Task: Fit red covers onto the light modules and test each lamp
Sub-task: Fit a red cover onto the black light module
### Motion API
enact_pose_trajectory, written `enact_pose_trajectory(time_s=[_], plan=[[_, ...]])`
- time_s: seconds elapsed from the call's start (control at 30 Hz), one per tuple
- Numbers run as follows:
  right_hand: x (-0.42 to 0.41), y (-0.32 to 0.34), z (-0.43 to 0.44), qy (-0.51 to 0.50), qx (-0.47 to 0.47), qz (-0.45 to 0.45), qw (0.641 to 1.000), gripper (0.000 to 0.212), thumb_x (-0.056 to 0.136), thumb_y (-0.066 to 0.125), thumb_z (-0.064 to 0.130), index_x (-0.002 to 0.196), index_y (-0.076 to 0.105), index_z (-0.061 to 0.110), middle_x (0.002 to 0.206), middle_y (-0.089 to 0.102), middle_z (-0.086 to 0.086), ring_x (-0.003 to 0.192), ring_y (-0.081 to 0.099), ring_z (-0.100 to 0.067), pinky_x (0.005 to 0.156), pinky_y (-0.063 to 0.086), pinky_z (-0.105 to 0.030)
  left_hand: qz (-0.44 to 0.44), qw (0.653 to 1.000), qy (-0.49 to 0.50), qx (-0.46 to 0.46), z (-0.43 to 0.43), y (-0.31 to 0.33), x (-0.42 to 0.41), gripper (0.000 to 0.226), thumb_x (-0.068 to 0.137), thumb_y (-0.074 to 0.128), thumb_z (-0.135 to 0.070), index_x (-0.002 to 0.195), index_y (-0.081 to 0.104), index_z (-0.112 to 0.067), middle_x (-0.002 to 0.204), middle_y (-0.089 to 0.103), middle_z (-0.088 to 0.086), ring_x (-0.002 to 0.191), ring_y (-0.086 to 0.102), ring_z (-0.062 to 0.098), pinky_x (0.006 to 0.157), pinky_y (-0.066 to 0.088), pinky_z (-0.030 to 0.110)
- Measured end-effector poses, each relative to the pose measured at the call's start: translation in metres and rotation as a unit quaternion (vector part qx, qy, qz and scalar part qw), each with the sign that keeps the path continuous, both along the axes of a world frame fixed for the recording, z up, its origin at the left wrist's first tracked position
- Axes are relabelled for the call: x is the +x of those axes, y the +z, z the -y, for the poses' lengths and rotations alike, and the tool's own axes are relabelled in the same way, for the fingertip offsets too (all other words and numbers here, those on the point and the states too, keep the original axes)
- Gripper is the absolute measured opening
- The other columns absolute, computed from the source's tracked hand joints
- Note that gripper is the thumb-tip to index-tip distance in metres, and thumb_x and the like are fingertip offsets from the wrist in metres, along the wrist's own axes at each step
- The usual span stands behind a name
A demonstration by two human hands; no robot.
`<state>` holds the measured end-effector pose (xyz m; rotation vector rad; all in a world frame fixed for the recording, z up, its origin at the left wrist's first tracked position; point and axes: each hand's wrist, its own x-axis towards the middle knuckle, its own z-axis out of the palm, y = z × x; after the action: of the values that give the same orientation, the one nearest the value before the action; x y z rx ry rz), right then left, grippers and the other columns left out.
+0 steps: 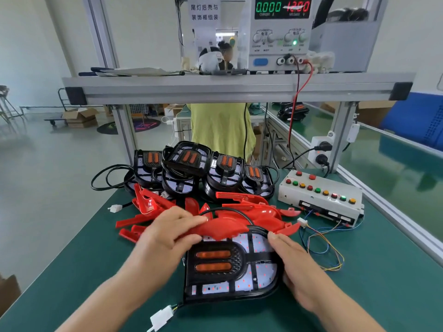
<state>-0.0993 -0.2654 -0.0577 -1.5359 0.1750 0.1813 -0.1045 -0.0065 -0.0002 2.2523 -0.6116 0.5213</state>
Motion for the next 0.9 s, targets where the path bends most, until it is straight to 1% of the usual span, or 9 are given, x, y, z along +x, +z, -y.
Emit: enact_pose_trajectory(time_s=[0.03,0.07,0.1,0.2,0.27,0.37,0.53,0.7,0.9], plan=[[0.001,0.0,-0.004,-0.007,0.055,-0.008,0.998,0.036,0.101,0.052,0.039,0.115,0.063,0.008,0.115,0.073,-0.007,0.113,0.065,-0.028,0.106,0.044,-0.045,0.017,0.999,-0.022,0.031,0.009,0.001,0.005,0.033,0.087,0.072,-0.011,0.117,0.073,-0.023,0.1,0.06,-0.015,0.101,0.059,0.008,0.093,0.044,0.019],[0.002,0.001,-0.007,-0.017,0.098,-0.011,0.995,0.039,0.101,0.052,0.035,0.12,0.061,0.003,0.115,0.073,-0.012,0.114,0.066,-0.032,0.107,0.045,-0.05,0.036,0.996,-0.042,0.063,0.016,0.001,0.009,0.034,0.087,0.072,-0.008,0.12,0.072,-0.017,0.101,0.06,-0.01,0.1,0.059,0.01,0.092,0.046,0.024],[0.003,0.003,-0.008,-0.024,0.122,-0.009,0.992,0.041,0.1,0.053,0.033,0.123,0.06,0.0,0.115,0.073,-0.014,0.113,0.066,-0.034,0.106,0.046,-0.051,0.059,0.992,-0.058,0.093,0.022,0.001,0.013,0.035,0.086,0.072,-0.005,0.12,0.072,-0.013,0.101,0.061,-0.005,0.099,0.059,0.014,0.09,0.049,0.028],[0.003,0.003,-0.006,-0.019,0.15,0.0,0.988,0.039,0.102,0.048,0.032,0.124,0.065,0.005,0.119,0.072,-0.013,0.114,0.067,-0.032,0.107,0.045,-0.052,0.1,0.982,-0.079,0.137,0.034,0.002,0.021,0.035,0.082,0.077,-0.001,0.116,0.074,-0.008,0.097,0.064,0.001,0.092,0.062,0.02,0.081,0.054,0.034],[0.003,0.0,-0.003,-0.013,0.17,0.001,0.985,0.04,0.104,0.044,0.032,0.121,0.069,0.005,0.12,0.071,-0.016,0.115,0.066,-0.033,0.108,0.044,-0.054,0.105,0.981,-0.086,0.14,0.037,0.003,0.023,0.036,0.081,0.078,0.0,0.115,0.074,-0.009,0.096,0.064,0.0,0.09,0.062,0.02,0.078,0.056,0.035],[0.004,-0.002,-0.001,-0.008,0.191,0.002,0.982,0.041,0.104,0.043,0.031,0.114,0.073,0.005,0.12,0.07,-0.019,0.113,0.067,-0.034,0.104,0.048,-0.052,0.11,0.979,-0.097,0.145,0.037,0.002,0.023,0.037,0.079,0.079,0.001,0.115,0.074,-0.01,0.095,0.063,-0.001,0.087,0.061,0.02,0.073,0.057,0.035],[0.004,0.0,0.001,0.0,0.207,0.006,0.978,0.041,0.104,0.043,0.029,0.121,0.069,0.003,0.121,0.07,-0.019,0.113,0.067,-0.034,0.101,0.051,-0.049,0.117,0.977,-0.101,0.146,0.037,0.003,0.02,0.037,0.079,0.079,0.002,0.114,0.074,-0.009,0.095,0.063,-0.002,0.083,0.06,0.02,0.068,0.056,0.033],[0.004,0.002,0.001,-0.001,0.213,0.008,0.977,0.04,0.103,0.045,0.029,0.122,0.068,0.003,0.12,0.07,-0.019,0.112,0.068,-0.034,0.092,0.058,-0.043,0.121,0.974,-0.106,0.161,0.043,0.005,0.016,0.04,0.077,0.08,0.004,0.115,0.074,-0.01,0.094,0.063,-0.003,0.082,0.06,0.017,0.065,0.056,0.032],[0.002,0.004,0.001,0.011,0.242,0.004,0.97,0.041,0.094,0.051,0.033,0.115,0.073,0.005,0.122,0.069,-0.021,0.112,0.068,-0.035,0.085,0.06,-0.042,0.12,0.972,-0.116,0.166,0.044,0.001,0.021,0.04,0.076,0.08,0.006,0.113,0.074,-0.009,0.093,0.065,0.0,0.078,0.059,0.02,0.063,0.055,0.036]])
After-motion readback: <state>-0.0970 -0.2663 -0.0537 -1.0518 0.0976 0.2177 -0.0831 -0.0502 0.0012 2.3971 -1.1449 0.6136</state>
